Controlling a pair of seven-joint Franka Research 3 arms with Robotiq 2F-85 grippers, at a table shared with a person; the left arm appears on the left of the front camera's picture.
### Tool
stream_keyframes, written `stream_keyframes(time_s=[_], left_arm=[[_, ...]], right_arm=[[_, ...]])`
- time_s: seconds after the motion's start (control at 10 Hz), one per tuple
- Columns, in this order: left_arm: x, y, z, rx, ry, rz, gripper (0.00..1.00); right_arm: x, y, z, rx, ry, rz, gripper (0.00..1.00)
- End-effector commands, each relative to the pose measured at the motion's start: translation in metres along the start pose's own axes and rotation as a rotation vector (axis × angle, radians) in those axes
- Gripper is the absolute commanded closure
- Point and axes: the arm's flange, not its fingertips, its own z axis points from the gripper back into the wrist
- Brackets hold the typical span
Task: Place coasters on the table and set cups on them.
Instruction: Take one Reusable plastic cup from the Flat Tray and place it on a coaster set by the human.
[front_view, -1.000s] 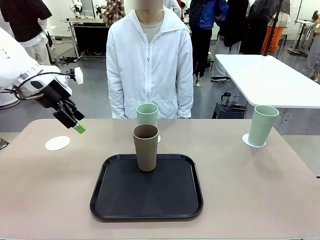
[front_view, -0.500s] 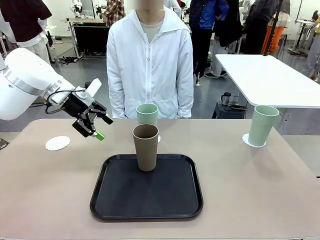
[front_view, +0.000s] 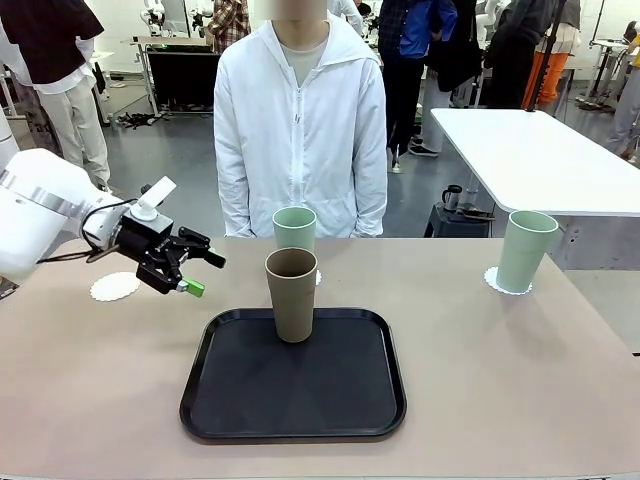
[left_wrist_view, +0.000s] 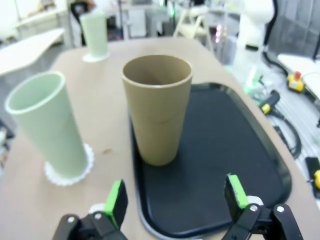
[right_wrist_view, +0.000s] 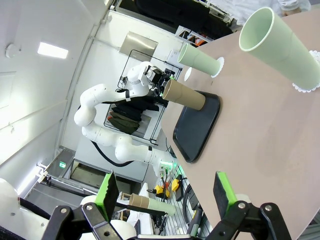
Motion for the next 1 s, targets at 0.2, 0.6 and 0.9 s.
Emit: stream_keyframes(time_s=[0.2, 0.6, 0.9], left_arm=[[0.000, -0.016, -0.021, 0.115, -0.090, 0.021, 0.00], [-0.005, -0.004, -0.012, 0.015, -0.049, 0.030, 0.00], [-0.004, -0.005, -0.015, 0.030, -0.054, 0.036, 0.00]], right_arm=[[-0.001, 0.000, -0.001, -0.001, 0.001, -0.003, 0.00], [-0.001, 0.000, -0.001, -0.001, 0.001, -0.003, 0.00], [-0.001, 0.000, -0.001, -0.001, 0.001, -0.003, 0.00]])
